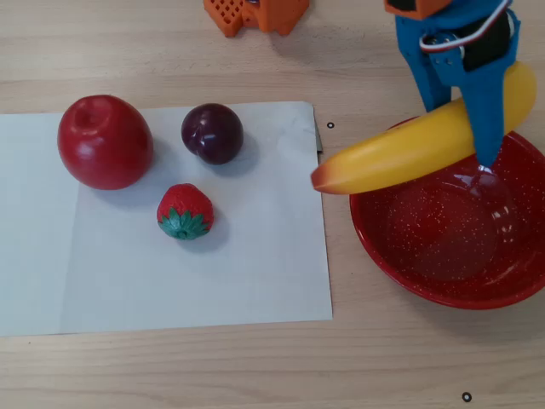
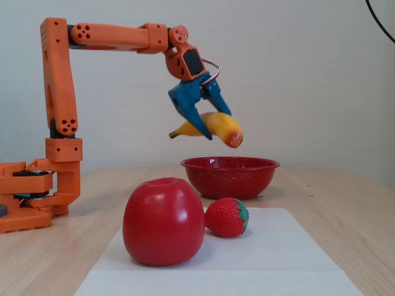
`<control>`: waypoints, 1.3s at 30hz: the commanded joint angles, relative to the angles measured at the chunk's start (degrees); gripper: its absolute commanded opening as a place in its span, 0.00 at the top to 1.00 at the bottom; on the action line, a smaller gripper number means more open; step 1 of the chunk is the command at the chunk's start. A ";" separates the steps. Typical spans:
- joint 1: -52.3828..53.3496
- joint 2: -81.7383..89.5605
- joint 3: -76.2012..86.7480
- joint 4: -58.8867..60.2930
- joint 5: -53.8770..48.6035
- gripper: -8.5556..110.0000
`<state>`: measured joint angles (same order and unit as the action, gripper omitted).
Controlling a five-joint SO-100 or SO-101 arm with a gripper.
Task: Grasp the banana and put it in the red bowl
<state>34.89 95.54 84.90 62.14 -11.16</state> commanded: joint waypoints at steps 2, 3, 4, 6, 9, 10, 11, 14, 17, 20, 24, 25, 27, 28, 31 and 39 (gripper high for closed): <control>2.64 2.29 -2.46 -4.57 -1.41 0.92; 2.99 1.76 -1.67 -5.54 -1.32 0.92; 3.25 1.32 -0.79 -6.77 -1.32 0.92; 3.60 0.18 0.79 -8.70 -1.05 0.87; 3.96 -1.67 2.46 -11.69 0.09 0.82; 3.96 -2.46 2.46 -12.13 0.35 0.78; 3.96 -3.16 2.37 -12.57 0.35 0.74; 3.78 -4.83 0.18 -10.90 0.26 0.66; 3.52 -5.45 -3.43 -6.33 0.00 0.59; 3.08 -5.45 -8.53 -0.35 -0.62 0.56; 1.67 -5.36 -16.17 7.91 -2.11 0.59; 1.14 -5.10 -18.11 9.76 -2.20 0.63; 0.00 -4.39 -21.53 12.92 -2.55 0.69; -0.62 -3.87 -22.85 14.24 -2.55 0.73; -2.46 -1.76 -25.22 17.75 -1.93 0.81; -7.38 3.69 -27.95 26.89 -0.97 0.92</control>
<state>29.27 90.62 63.37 87.54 -12.66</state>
